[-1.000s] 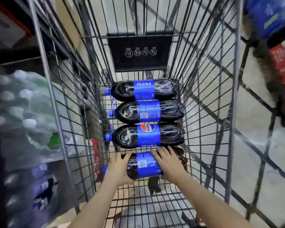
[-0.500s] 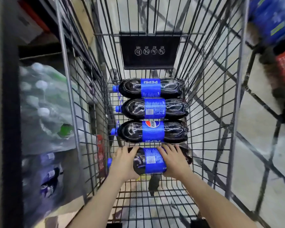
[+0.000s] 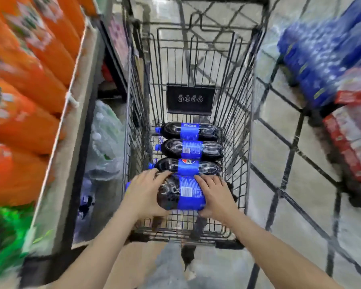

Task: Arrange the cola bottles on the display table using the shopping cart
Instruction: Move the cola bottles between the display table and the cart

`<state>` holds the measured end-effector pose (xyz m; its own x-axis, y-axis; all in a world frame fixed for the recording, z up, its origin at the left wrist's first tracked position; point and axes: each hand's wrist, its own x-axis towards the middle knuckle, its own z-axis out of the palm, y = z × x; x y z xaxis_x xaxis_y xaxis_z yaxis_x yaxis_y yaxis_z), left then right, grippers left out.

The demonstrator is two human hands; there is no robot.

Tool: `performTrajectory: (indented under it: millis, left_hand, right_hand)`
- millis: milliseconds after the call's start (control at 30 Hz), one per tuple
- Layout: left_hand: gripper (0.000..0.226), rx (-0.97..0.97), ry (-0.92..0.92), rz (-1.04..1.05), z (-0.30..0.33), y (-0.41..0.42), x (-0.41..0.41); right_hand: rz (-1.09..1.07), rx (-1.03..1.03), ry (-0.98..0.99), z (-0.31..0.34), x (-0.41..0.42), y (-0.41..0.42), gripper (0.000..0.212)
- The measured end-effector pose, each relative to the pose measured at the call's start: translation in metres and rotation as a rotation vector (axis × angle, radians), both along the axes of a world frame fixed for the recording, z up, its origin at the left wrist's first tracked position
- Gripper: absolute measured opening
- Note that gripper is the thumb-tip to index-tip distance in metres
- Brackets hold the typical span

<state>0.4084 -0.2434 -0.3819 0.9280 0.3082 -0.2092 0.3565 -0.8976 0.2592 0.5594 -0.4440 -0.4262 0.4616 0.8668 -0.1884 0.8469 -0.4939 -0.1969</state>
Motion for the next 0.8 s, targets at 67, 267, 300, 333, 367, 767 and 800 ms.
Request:
performTrajectory:
  millis: [67,267,300,333,367,767,800]
  left_hand:
    - [0.114,0.042,-0.080,-0.005,0.023,-0.009,-0.017]
    - [0.115,0.172,-0.173,-0.042,0.091,-0.049,-0.071]
    - [0.115,0.179,-0.181,-0.047,0.099,-0.056,-0.081]
    - [0.115,0.181,-0.175,-0.049,0.105,-0.063,-0.090]
    - [0.114,0.182,-0.166,-0.051,0.110,-0.070,-0.100]
    - [0.108,0.104,-0.217,-0.033,0.113,-0.096,-0.218]
    - [0.108,0.100,-0.219,-0.022,0.112,-0.094,-0.232]
  right_hand:
    - [0.022,0.036,-0.048,0.028,-0.010,-0.008,0.113]
    - [0.077,0.088,-0.153,0.092,-0.052,-0.045,0.111]
    - [0.084,0.097,-0.166,0.098,-0.060,-0.052,0.110]
    - [0.088,0.109,-0.172,0.104,-0.069,-0.058,0.110]
    - [0.092,0.119,-0.174,0.108,-0.078,-0.065,0.109]
    - [0.180,0.107,-0.094,0.125,-0.183,-0.089,0.107]
    - [0.191,0.104,-0.092,0.126,-0.194,-0.085,0.106]
